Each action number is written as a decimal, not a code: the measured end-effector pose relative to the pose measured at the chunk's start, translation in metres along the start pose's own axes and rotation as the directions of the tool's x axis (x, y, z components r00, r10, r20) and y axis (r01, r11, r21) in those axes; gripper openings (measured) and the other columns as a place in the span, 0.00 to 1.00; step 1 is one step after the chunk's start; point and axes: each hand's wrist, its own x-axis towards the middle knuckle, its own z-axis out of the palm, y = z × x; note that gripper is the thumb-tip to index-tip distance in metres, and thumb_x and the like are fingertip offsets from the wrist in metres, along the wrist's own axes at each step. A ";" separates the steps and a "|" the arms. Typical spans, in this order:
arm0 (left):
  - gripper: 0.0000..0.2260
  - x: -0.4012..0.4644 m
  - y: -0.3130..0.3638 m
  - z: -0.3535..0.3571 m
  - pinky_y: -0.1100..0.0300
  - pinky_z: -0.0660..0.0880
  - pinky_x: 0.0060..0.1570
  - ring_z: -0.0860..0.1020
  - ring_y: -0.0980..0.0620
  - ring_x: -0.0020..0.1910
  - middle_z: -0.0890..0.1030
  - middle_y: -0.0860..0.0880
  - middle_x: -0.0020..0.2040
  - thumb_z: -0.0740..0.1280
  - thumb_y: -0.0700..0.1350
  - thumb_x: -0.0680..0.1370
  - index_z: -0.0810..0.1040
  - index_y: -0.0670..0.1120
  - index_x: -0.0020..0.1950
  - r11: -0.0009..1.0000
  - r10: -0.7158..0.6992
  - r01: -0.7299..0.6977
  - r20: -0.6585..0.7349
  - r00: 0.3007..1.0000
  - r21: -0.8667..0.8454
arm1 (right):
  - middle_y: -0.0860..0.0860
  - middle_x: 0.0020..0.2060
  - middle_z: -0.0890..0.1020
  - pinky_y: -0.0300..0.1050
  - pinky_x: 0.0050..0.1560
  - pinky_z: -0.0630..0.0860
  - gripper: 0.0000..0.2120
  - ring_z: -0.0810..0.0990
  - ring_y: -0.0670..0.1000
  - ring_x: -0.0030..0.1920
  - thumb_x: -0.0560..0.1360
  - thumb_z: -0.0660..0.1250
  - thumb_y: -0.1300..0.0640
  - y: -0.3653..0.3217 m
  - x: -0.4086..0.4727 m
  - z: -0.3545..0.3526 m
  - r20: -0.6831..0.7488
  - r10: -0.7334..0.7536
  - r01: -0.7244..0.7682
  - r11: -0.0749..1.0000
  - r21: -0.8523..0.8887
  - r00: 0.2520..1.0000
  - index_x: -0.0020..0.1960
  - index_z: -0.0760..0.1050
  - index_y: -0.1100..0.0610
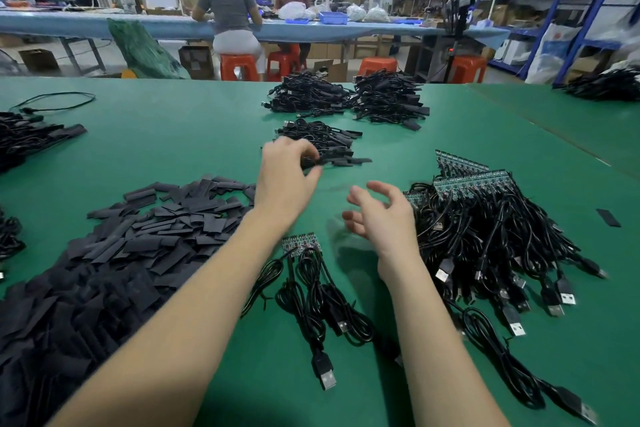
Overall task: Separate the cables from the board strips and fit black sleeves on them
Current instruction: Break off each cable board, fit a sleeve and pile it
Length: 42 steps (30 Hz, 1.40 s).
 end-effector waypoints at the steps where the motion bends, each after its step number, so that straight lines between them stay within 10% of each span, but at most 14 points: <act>1: 0.06 0.015 -0.003 0.004 0.58 0.67 0.58 0.72 0.49 0.57 0.77 0.49 0.52 0.74 0.45 0.76 0.83 0.49 0.52 0.997 0.023 -0.022 -0.010 1.000 0.079 | 0.54 0.48 0.85 0.44 0.42 0.83 0.11 0.85 0.48 0.35 0.78 0.71 0.58 0.002 -0.001 0.002 0.038 0.011 -0.009 0.999 -0.044 0.999 0.59 0.75 0.54; 7: 0.10 0.079 -0.024 0.036 0.51 0.66 0.57 0.70 0.43 0.61 0.76 0.44 0.55 0.71 0.48 0.78 0.81 0.47 0.58 0.887 0.133 -0.189 0.159 0.978 0.421 | 0.48 0.39 0.87 0.48 0.49 0.81 0.05 0.86 0.48 0.37 0.76 0.71 0.55 0.015 -0.005 0.011 0.191 0.027 0.018 0.974 -0.226 0.981 0.51 0.80 0.50; 17: 0.19 0.084 -0.046 0.048 0.49 0.71 0.60 0.73 0.41 0.62 0.77 0.43 0.61 0.71 0.50 0.78 0.72 0.47 0.66 0.894 0.013 -0.133 0.272 0.962 0.429 | 0.45 0.38 0.87 0.43 0.45 0.79 0.02 0.83 0.45 0.33 0.78 0.70 0.55 0.015 -0.005 0.007 0.209 0.040 0.003 0.979 -0.202 0.977 0.48 0.81 0.52; 28: 0.08 -0.013 -0.007 0.001 0.61 0.73 0.45 0.74 0.60 0.35 0.80 0.54 0.41 0.72 0.47 0.76 0.78 0.48 0.53 0.945 -0.175 0.190 0.079 0.981 -0.265 | 0.50 0.39 0.87 0.41 0.39 0.79 0.03 0.83 0.47 0.31 0.76 0.71 0.56 0.008 -0.007 0.004 0.177 0.017 0.044 0.943 -0.330 0.984 0.43 0.82 0.53; 32: 0.02 -0.044 -0.004 -0.006 0.72 0.70 0.37 0.74 0.63 0.30 0.80 0.56 0.39 0.71 0.46 0.77 0.79 0.50 0.47 0.902 -0.230 0.256 0.115 0.966 -0.348 | 0.49 0.35 0.86 0.42 0.41 0.79 0.08 0.83 0.46 0.32 0.70 0.77 0.48 0.003 -0.008 0.004 0.237 0.060 0.118 0.733 -0.670 0.970 0.42 0.82 0.51; 36: 0.01 -0.051 -0.006 -0.010 0.63 0.75 0.43 0.76 0.60 0.32 0.81 0.56 0.40 0.70 0.45 0.77 0.80 0.51 0.46 0.892 -0.236 0.271 0.138 0.962 -0.362 | 0.46 0.30 0.84 0.38 0.37 0.74 0.09 0.83 0.45 0.34 0.67 0.80 0.49 -0.002 -0.010 0.009 0.274 0.181 0.123 0.577 -0.807 0.945 0.41 0.82 0.50; 42: 0.02 -0.052 -0.010 -0.016 0.62 0.76 0.47 0.78 0.61 0.40 0.82 0.57 0.42 0.71 0.50 0.77 0.80 0.54 0.45 0.902 -0.217 0.268 0.183 0.959 -0.338 | 0.56 0.37 0.78 0.34 0.32 0.78 0.06 0.74 0.46 0.30 0.75 0.73 0.65 -0.013 -0.011 -0.005 0.323 0.283 -0.147 0.911 -0.386 0.903 0.51 0.82 0.60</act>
